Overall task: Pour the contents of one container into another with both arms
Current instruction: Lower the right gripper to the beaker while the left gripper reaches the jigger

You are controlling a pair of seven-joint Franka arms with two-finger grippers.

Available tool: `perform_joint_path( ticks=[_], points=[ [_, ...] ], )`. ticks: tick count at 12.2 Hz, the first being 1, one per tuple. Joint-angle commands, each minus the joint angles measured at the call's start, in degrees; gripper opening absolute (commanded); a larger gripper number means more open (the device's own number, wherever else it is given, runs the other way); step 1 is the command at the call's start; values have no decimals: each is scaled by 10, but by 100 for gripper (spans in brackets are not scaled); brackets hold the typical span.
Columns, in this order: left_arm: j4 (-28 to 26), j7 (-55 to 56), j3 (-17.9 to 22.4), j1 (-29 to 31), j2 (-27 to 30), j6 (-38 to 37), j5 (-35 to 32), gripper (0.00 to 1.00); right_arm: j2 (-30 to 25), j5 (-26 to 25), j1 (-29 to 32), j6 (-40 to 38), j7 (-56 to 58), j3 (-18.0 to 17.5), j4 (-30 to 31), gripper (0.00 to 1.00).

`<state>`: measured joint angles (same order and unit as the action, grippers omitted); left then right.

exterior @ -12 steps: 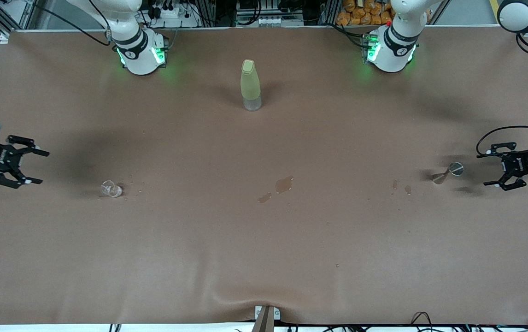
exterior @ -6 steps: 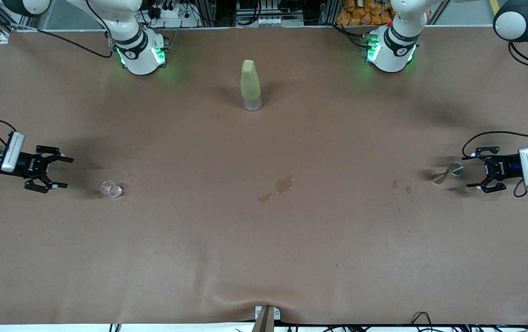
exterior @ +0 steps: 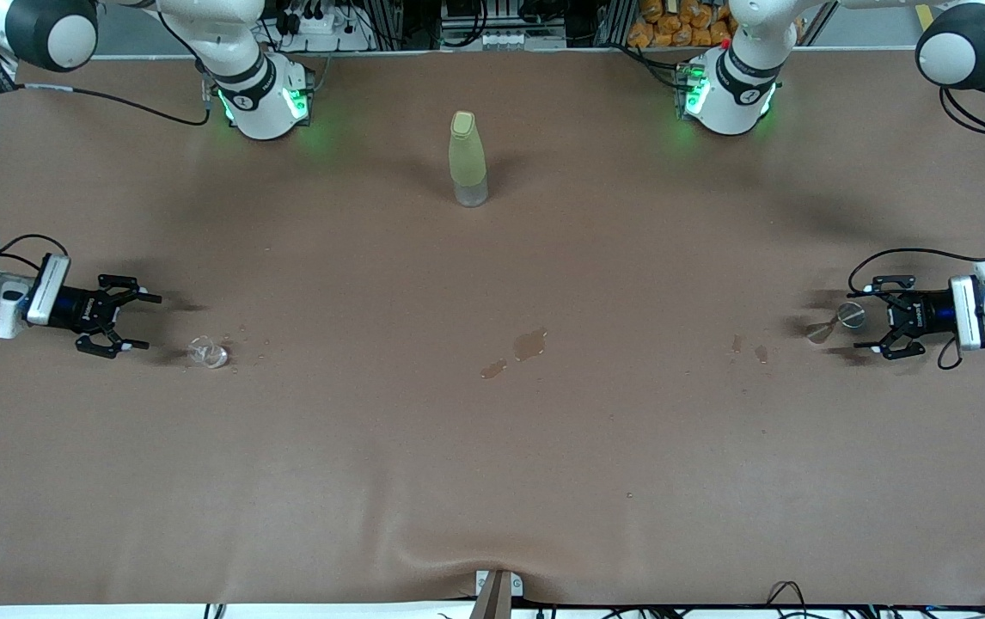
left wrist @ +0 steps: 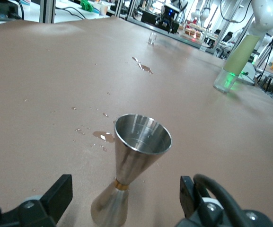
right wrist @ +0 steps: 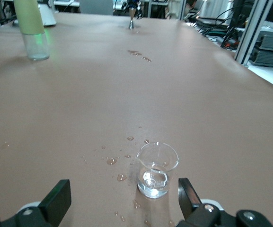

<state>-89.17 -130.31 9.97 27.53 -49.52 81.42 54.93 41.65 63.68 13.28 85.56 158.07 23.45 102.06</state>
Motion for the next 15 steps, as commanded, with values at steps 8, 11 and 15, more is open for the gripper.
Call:
perform_joint_path(
  ticks=[8,11,15],
  points=[
    [12,-34,-48,38,-45,-42,52,100,119,171,17,-68,172,-5,-13,100],
    [13,-53,-52,41,-53,-45,62,100,135,194,24,-68,192,-20,-17,100],
    [13,-61,-52,43,-59,-47,59,100,150,215,26,-67,212,-25,-20,100]
  ],
)
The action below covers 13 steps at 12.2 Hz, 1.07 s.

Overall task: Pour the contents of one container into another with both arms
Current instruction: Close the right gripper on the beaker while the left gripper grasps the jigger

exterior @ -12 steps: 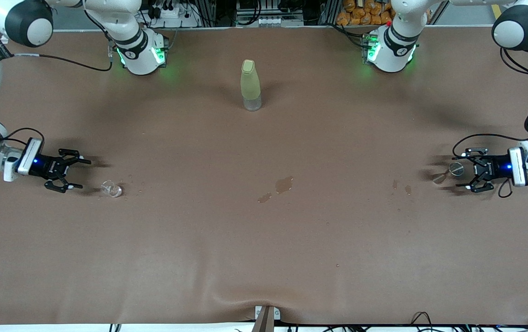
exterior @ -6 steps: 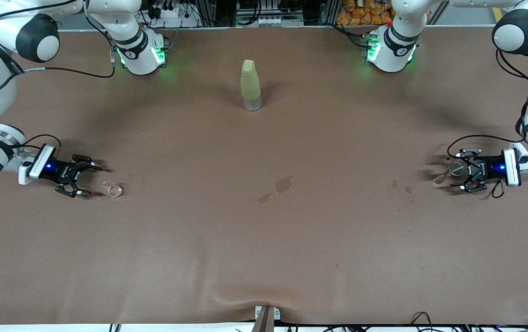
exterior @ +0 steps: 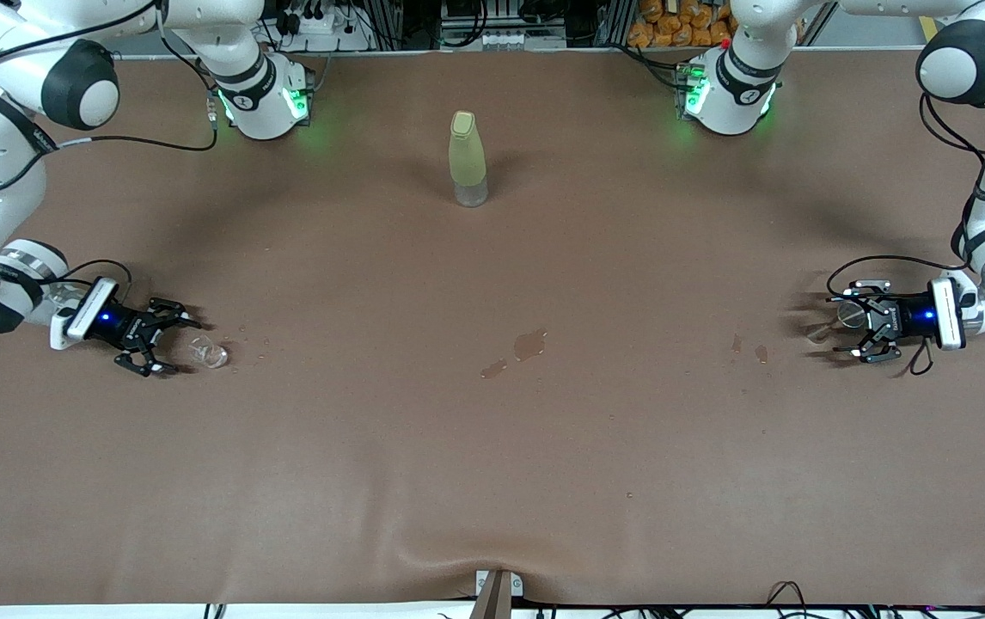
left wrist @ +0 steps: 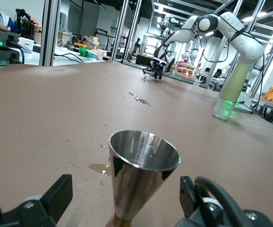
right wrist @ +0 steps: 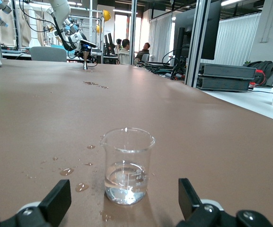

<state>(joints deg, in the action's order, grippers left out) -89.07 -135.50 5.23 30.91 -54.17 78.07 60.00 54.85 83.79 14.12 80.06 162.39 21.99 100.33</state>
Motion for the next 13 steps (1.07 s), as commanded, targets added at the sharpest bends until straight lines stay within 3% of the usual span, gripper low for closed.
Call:
perform_joint_path(
  ticks=[1,13],
  points=[
    [12,-10,-5,10,-15,-13,8,100,18,14,18,-11,170,-15,-2,100],
    [28,-59,-6,27,-46,-53,20,100,40,70,2,24,192,-71,-1,100]
  ],
)
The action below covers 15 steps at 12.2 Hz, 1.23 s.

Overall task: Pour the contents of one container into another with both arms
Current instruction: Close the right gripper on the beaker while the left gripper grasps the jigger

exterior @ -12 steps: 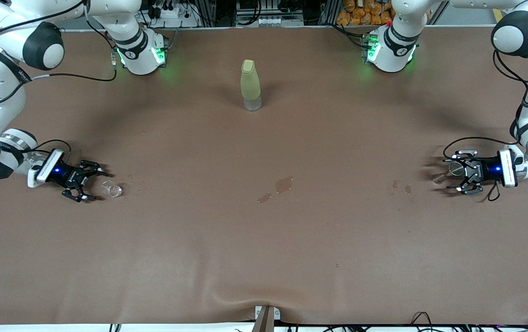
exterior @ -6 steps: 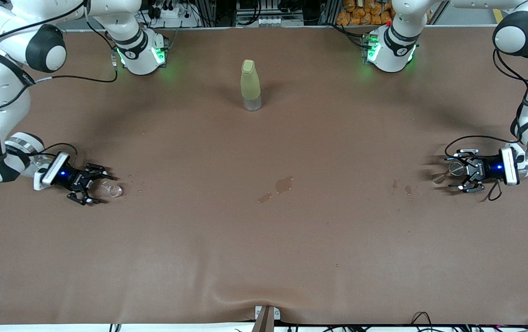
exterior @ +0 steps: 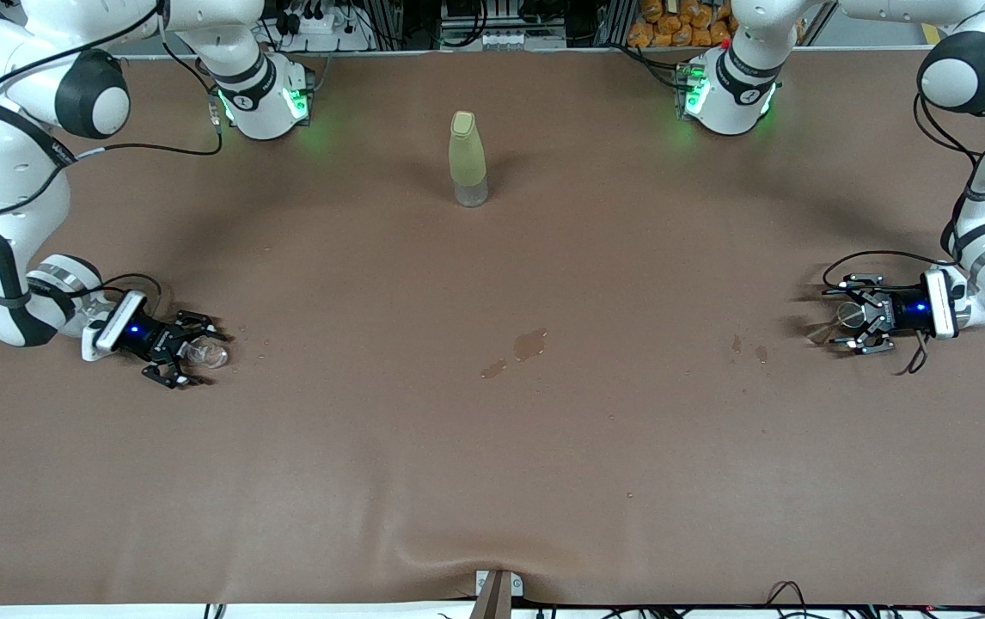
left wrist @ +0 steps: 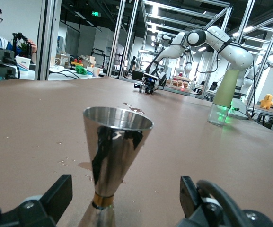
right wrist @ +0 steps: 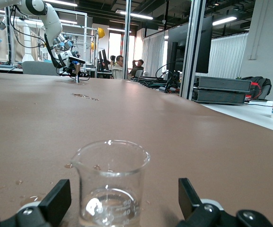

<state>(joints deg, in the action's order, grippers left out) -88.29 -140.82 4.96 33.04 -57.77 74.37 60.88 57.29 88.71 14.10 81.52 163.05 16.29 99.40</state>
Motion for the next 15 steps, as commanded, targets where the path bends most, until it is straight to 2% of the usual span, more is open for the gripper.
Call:
perform_joint_path(
  ticks=[1,6,8,10,12,13,14,15],
  points=[
    [20,-6,-3,8,-10,-17,12,100,17,26,1,10,187,-16,8,100],
    [34,-9,-4,6,-16,-17,18,97,17,35,-1,25,189,-30,8,100],
    [34,-11,-4,5,-17,-17,17,86,19,35,-2,25,189,-30,8,100],
    [38,-17,-5,1,-17,-16,16,76,19,35,-2,25,186,-30,8,69],
    [38,-19,-6,-3,-20,-16,16,72,19,35,-2,25,183,-30,8,37],
    [38,-19,-5,-3,-20,-15,16,64,19,35,-2,24,183,-30,8,26],
    [39,-18,-5,-3,-21,-16,15,53,18,35,-2,24,183,-30,8,20],
    [42,-18,-5,-3,-22,-15,14,50,18,35,-6,24,182,-31,8,15]
  ],
)
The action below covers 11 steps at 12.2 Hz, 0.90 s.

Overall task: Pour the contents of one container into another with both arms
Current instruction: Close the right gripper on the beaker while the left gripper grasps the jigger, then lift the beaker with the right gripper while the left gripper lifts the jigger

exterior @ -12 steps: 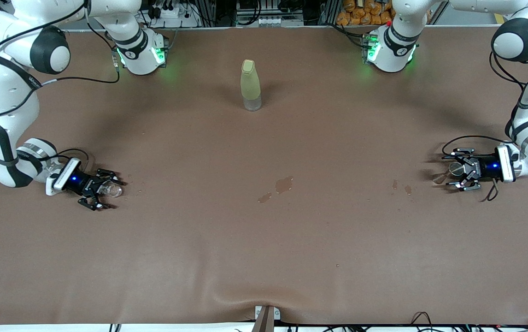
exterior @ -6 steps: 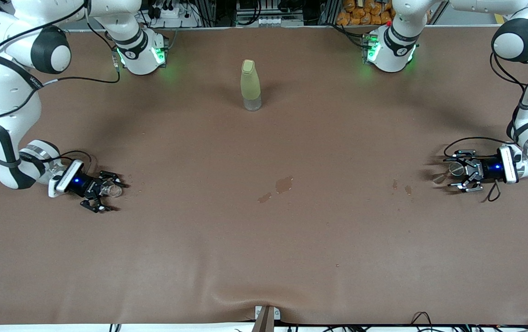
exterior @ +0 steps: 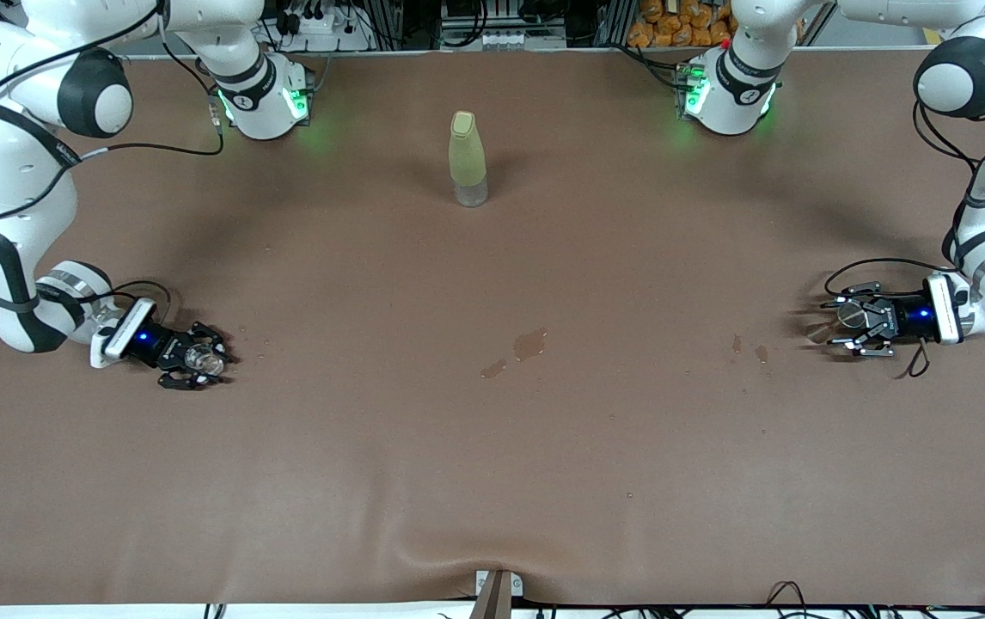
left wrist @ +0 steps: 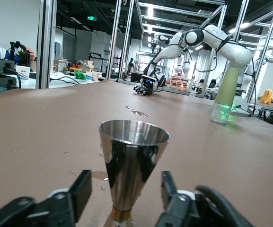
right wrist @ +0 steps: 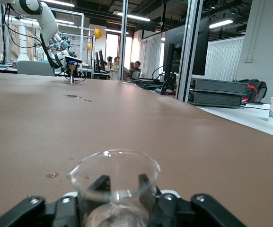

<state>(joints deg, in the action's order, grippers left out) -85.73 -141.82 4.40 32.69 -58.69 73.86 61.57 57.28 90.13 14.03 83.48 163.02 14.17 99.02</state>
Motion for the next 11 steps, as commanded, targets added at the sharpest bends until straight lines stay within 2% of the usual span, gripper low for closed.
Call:
perform_joint_path(
  ticks=[1,2,3,4,7,10,11],
  points=[
    [16,-7,1,0,-13,-10,7,50,18,21,-6,5,182,-10,12,9],
    [15,-7,1,0,-13,-11,7,50,17,20,-8,3,181,-10,12,4],
    [15,-5,1,1,-13,-11,8,56,14,19,-8,-1,178,-10,12,0],
    [15,-3,1,1,-13,-11,8,59,12,18,-12,-2,163,-12,11,0],
    [15,-4,1,3,-13,-11,7,59,-5,13,-32,-23,86,-13,12,0],
    [16,-3,1,6,-13,-11,7,53,-30,10,-57,-46,24,-13,12,0],
    [15,-2,2,7,-13,-11,7,47,-37,9,-65,-52,5,-13,12,0]
  ],
)
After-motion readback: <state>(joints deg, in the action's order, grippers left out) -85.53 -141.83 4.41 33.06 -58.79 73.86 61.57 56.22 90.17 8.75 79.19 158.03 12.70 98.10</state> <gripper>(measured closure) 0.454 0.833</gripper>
